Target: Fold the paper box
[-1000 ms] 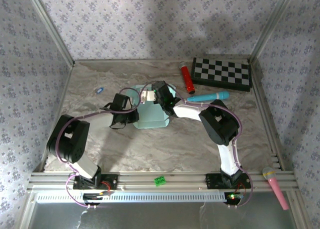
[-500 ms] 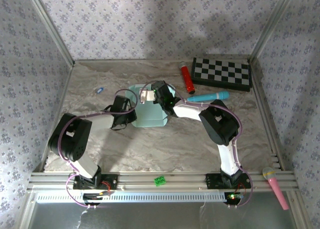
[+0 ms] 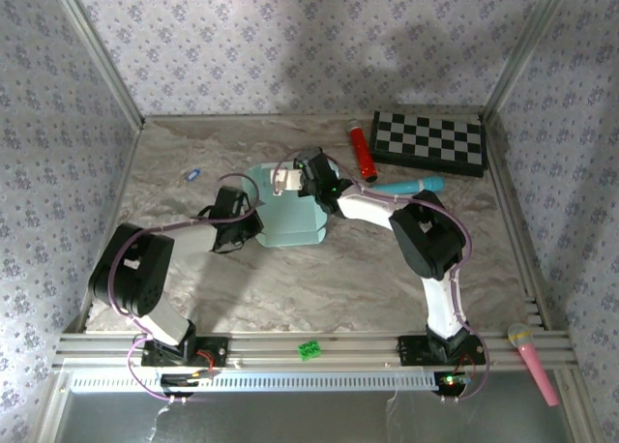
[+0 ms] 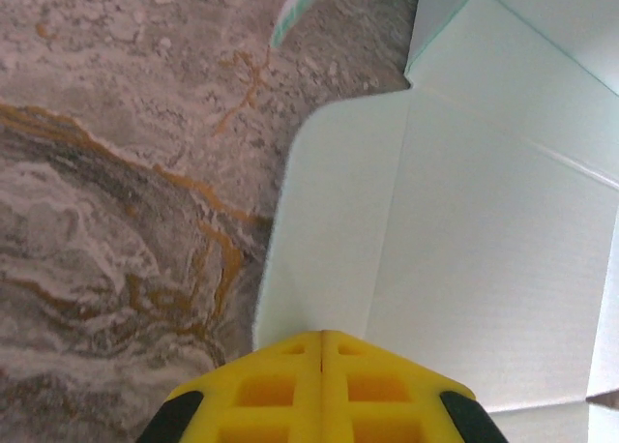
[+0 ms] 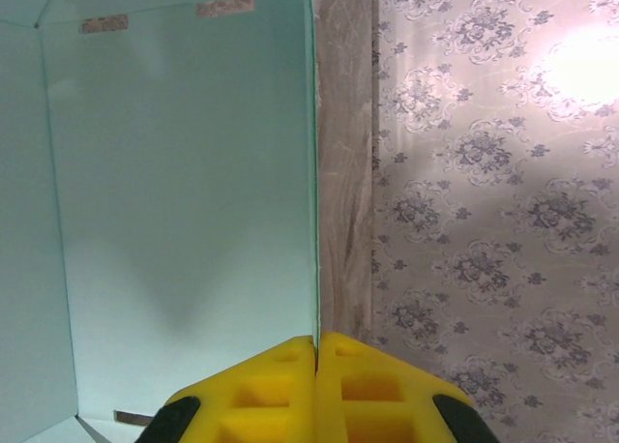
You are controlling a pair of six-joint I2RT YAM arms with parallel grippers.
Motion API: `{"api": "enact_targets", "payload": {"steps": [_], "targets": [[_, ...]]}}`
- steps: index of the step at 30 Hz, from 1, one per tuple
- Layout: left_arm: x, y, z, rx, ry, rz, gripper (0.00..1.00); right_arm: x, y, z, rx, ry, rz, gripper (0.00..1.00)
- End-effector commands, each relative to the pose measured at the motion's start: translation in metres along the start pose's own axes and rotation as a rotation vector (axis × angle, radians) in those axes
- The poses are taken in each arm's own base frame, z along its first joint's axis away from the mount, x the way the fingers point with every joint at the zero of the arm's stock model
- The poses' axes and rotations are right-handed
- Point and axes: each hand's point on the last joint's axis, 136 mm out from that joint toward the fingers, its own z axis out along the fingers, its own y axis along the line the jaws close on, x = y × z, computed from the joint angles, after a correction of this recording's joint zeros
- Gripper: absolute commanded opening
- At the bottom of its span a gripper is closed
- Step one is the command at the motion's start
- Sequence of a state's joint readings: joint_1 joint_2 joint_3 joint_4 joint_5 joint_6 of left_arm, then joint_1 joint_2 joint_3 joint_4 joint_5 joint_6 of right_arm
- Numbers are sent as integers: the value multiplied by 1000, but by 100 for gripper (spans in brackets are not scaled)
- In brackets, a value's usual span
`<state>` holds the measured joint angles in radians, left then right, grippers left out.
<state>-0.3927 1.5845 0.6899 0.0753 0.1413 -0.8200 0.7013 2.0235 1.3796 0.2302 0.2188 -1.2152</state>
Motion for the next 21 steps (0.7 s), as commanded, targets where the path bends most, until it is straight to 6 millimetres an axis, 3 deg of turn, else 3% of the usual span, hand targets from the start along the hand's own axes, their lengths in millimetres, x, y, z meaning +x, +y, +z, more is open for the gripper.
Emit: {"api": "enact_targets", "payload": {"steps": [1,5,8,12,16,21], "targets": [[-11,-18,-24,42,-19,73,0,2,14,1,-85,-3,6,0],[-35,-26,-57,28,-103,148,12,-2,17,-1,-102,-42,-9,0],[-57,-14,-79,-19,-173,161,18,0,16,0,-113,-32,-15,0],[-89,20,-93,-92,-239,113,27,1,15,0,-106,-26,-22,0],[-111,36,-78,-105,-207,113,36,0,14,-1,-103,-24,-21,0],[-120,20,-39,-5,-92,202,47,0,14,0,-98,-18,-22,0]]}}
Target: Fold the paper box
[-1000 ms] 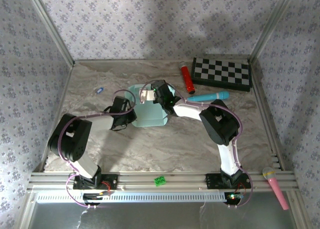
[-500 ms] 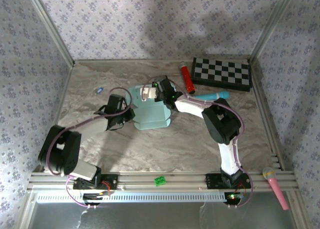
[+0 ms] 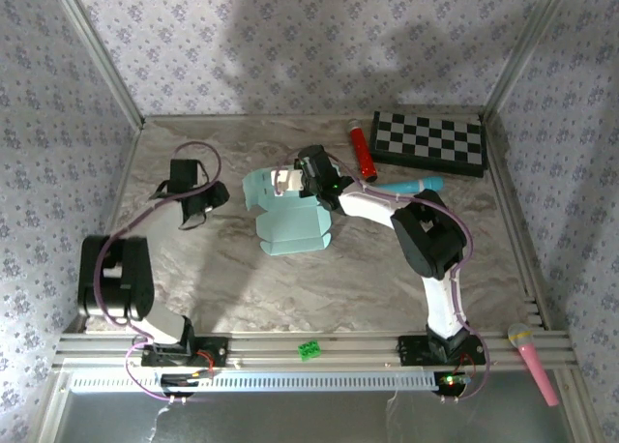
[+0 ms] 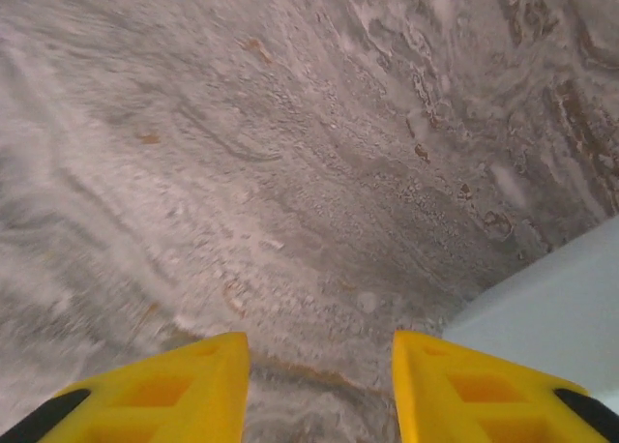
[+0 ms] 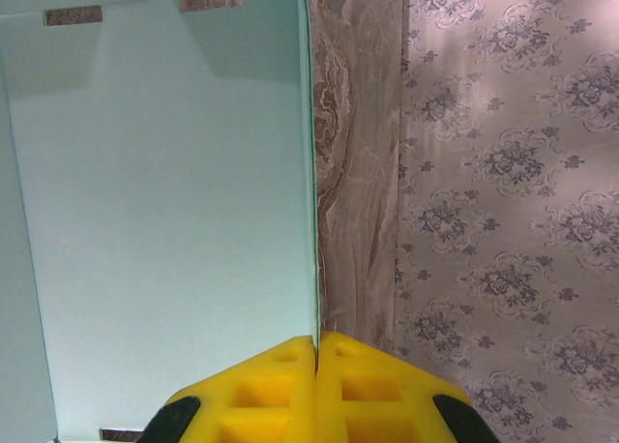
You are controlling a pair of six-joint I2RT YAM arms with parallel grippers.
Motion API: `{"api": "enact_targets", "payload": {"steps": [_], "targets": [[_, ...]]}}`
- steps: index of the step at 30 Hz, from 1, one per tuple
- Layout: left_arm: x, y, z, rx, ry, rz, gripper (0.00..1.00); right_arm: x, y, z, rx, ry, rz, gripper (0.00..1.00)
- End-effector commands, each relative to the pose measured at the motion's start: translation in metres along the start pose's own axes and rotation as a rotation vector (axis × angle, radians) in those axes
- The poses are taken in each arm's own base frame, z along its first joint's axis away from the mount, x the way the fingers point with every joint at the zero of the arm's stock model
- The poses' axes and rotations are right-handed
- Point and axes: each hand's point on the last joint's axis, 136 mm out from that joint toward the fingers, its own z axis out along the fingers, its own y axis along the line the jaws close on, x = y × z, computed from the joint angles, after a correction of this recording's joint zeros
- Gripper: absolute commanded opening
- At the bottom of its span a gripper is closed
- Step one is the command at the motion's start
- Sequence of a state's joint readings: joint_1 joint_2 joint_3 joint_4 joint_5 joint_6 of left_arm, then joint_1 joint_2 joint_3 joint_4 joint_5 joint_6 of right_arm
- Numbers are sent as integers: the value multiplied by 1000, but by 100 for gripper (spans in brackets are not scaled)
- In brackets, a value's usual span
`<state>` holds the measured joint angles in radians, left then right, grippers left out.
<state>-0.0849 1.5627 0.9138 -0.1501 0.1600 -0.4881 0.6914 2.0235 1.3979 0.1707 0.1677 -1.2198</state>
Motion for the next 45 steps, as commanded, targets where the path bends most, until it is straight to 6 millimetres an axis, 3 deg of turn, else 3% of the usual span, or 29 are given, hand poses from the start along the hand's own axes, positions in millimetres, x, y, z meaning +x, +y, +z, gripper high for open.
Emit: {"api": "enact_targets", "payload": {"steps": [1,5,12,33,45], "targets": [[-3,-25,13,120,60,108,49,1,8,1,-45,9,-14,0],[2,-32,28,170,109,158,55,2,7,1,-44,15,-13,0],[18,-51,37,285,174,226,55,0,8,0,-36,18,-21,0],[45,-88,40,410,235,343,54,-8,13,-1,32,27,-45,0],[46,-104,33,472,198,366,51,-8,21,-2,53,30,-47,0]]}}
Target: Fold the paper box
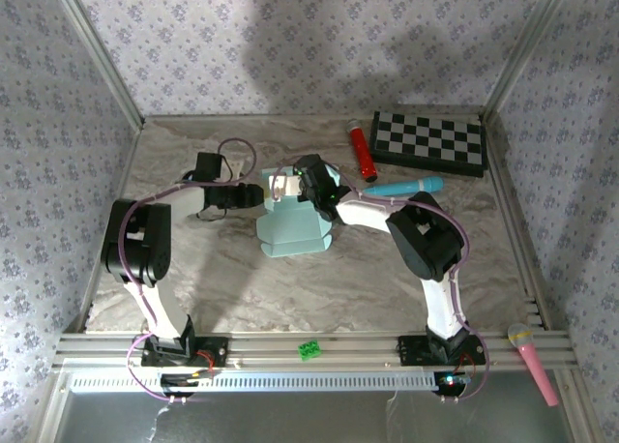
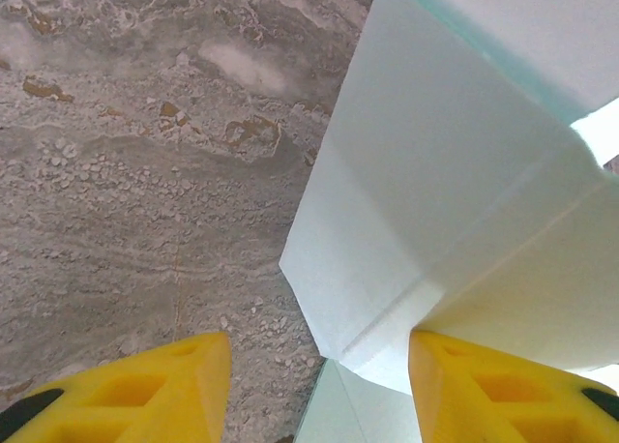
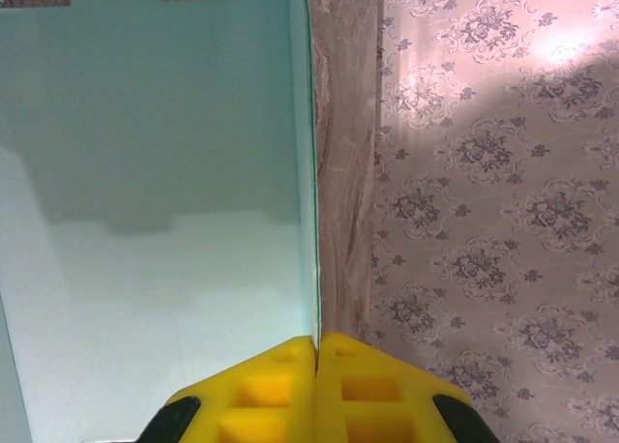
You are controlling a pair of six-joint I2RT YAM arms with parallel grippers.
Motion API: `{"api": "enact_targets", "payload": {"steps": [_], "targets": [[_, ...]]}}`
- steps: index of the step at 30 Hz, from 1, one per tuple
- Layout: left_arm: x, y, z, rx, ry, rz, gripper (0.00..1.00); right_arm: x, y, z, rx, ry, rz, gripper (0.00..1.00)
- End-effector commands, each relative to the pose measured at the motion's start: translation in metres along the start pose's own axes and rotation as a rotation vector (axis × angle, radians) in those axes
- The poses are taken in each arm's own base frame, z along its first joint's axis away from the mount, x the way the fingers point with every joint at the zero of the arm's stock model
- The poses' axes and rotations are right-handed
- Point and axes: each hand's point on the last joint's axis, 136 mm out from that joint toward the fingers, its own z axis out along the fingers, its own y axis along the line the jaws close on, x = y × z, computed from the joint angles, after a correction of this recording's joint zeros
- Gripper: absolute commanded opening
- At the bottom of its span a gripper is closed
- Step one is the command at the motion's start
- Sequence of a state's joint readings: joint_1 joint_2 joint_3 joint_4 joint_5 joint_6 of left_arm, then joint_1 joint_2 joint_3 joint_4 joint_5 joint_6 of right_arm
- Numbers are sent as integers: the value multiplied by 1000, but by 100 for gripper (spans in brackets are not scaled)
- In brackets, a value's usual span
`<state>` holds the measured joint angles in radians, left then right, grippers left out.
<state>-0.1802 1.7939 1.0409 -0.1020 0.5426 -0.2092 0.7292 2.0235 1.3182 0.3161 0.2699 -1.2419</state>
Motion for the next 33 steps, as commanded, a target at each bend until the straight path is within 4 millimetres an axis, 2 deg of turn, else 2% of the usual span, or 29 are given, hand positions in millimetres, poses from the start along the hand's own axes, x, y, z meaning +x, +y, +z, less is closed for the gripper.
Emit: {"api": "enact_targets", "payload": {"steps": [1,8,15,33], "targets": [[-8,-21,-2,77,-39,61,50,-6,16,-2,-33,-14,-23,0],[-12,-28,-11,90,-88,86,46,-6,15,-1,-32,-12,-27,0],[-14,-32,-17,98,-126,115,52,-4,15,-2,-27,-10,-30,0],[-10,-19,13,54,-76,114,52,-10,14,-6,22,-17,-53,0]]}}
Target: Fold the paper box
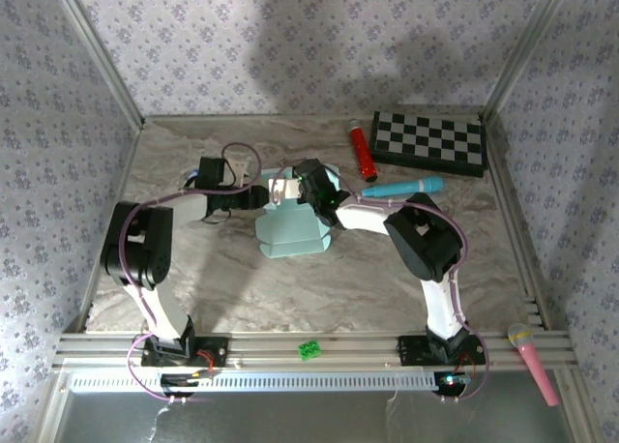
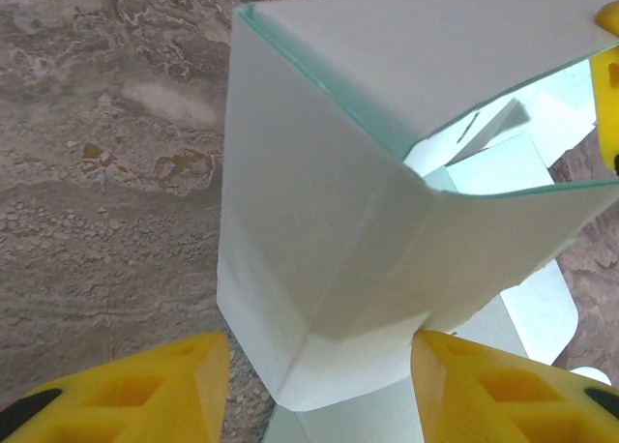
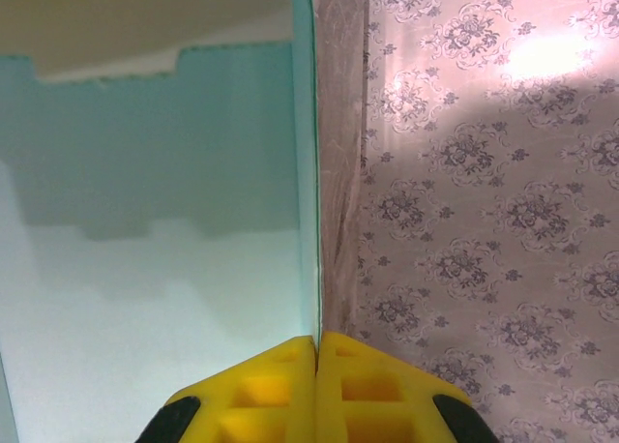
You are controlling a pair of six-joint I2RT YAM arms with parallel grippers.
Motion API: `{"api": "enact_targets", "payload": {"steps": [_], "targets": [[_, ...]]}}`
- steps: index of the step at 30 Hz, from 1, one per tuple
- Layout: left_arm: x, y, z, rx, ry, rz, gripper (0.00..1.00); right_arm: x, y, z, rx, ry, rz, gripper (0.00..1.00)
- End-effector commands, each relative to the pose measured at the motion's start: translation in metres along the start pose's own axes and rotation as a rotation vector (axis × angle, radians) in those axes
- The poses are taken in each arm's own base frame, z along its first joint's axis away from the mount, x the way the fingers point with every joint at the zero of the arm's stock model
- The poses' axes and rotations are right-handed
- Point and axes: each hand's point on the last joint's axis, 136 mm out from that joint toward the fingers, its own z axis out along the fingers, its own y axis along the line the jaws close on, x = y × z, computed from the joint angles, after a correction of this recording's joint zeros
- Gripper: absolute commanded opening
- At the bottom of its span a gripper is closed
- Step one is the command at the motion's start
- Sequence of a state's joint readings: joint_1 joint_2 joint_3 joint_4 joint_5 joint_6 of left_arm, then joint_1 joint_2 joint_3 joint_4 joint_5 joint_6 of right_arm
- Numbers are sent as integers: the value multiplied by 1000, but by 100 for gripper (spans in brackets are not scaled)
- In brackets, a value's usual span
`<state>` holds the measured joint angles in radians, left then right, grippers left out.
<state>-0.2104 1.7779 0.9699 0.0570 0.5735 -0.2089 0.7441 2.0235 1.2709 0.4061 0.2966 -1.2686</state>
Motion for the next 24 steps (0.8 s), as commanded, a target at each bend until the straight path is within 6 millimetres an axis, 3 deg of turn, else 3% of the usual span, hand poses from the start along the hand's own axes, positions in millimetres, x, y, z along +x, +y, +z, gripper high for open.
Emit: {"api": "enact_targets", "payload": {"steps": [1,7,24], "targets": [[-8,0,9,-13,-8,40,51,-9,11,-5,-21,-20,-32,0],[-5,7,12,-93,-15,64,49,-10,13,-6,-15,-20,-40,0],[-11,13,-9,-232,-122,115,57,-14,13,-10,21,-22,-62,0]]}}
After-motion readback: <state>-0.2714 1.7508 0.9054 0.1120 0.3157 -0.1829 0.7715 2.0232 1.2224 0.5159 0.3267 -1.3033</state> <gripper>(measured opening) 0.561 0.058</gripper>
